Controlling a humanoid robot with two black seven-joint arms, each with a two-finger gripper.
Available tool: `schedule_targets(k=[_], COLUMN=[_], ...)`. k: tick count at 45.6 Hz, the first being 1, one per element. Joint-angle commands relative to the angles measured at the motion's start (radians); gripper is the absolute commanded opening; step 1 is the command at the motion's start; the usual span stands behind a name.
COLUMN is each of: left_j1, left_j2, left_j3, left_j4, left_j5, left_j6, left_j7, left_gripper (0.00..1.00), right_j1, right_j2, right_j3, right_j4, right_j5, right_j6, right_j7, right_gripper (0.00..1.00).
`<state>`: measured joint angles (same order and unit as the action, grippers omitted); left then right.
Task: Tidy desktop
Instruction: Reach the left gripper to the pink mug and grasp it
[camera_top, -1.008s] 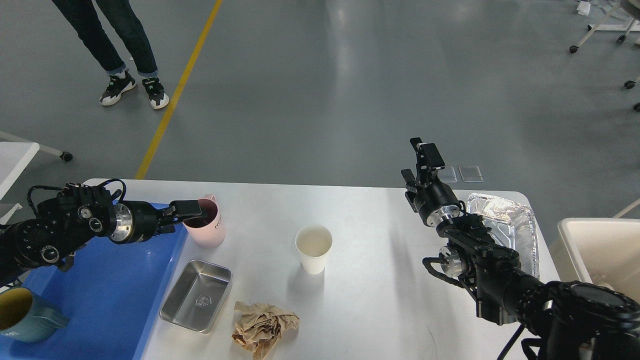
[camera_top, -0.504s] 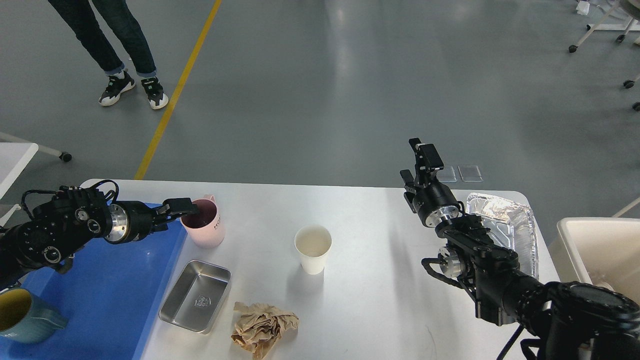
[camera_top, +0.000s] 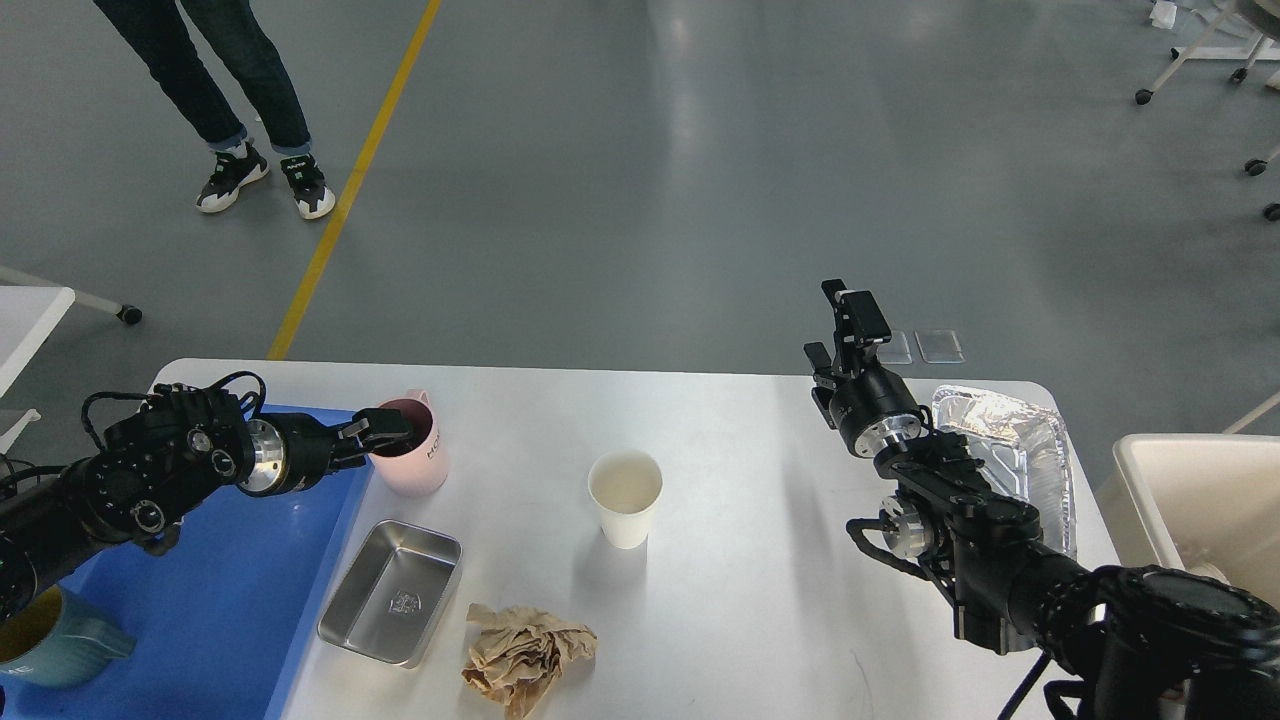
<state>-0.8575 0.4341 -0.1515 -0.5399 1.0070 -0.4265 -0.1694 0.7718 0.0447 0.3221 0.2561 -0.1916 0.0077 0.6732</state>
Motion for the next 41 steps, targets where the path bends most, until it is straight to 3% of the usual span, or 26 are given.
schedule_targets(k=[1, 5, 25, 41], left_j1=[0.001, 0.001, -0.015, -0.026], left_j2=[-0.006, -0.006, -0.005, 0.002], left_j3=[0.001, 0.01, 0.076, 0.089], left_j4=[0.002, 0.002, 0.002, -0.011], left_j5=[0.005, 0.007, 0.005, 0.009], left_j6=[-0.001, -0.005, -0.009, -0.024], left_j7=[-0.001, -0.001, -0.039, -0.041], left_gripper=[0.62, 0.54, 0.35, 0.29], right_j1=[-0.002, -0.002, -0.002, -0.003], right_j2=[0.0, 0.0, 0.0, 0.0], right_j3=[0.0, 0.0, 0.0, 0.0], right_j4=[0.0, 0.0, 0.0, 0.0], right_j5=[0.0, 0.0, 0.0, 0.0], right_j6=[0.0, 0.0, 0.0, 0.0], right_j7=[0.0, 0.0, 0.0, 0.0], right_gripper=[1.0, 1.0, 1.0, 1.0])
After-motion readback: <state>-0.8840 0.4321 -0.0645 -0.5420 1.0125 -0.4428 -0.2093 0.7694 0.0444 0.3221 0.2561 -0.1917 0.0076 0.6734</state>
